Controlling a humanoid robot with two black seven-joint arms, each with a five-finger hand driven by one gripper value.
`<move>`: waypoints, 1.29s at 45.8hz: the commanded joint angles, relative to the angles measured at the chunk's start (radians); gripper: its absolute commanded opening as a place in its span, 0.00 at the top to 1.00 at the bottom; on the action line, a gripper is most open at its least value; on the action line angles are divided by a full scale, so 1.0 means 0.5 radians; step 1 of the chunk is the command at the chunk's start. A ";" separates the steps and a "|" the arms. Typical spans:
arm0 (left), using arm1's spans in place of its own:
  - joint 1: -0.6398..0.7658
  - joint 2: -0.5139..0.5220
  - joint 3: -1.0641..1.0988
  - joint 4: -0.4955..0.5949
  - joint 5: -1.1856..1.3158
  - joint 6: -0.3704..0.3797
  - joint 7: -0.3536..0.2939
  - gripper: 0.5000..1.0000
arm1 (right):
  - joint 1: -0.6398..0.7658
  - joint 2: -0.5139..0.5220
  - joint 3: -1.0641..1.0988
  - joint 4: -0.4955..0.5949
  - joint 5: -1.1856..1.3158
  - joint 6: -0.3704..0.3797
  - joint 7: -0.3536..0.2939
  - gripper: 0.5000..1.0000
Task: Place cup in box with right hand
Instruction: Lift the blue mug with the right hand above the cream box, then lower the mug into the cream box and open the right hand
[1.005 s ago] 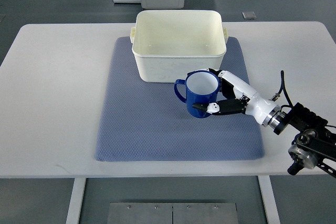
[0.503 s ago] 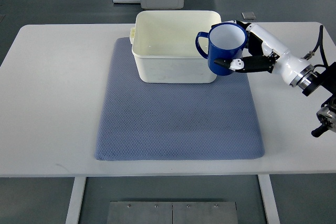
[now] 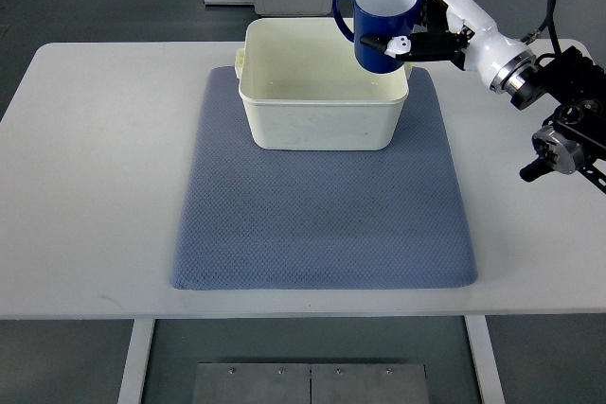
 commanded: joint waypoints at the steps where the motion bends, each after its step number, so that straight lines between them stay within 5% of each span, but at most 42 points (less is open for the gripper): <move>1: 0.001 0.000 0.000 0.000 0.001 0.000 0.000 0.00 | 0.045 0.079 -0.003 -0.094 0.000 0.000 -0.008 1.00; 36: 0.001 0.000 0.000 0.000 0.001 0.000 0.000 0.00 | 0.073 0.601 -0.012 -0.686 -0.019 -0.006 -0.005 1.00; 59: 0.001 0.000 0.000 0.000 0.001 0.000 0.000 0.00 | -0.001 0.742 -0.046 -0.824 -0.019 -0.049 -0.008 1.00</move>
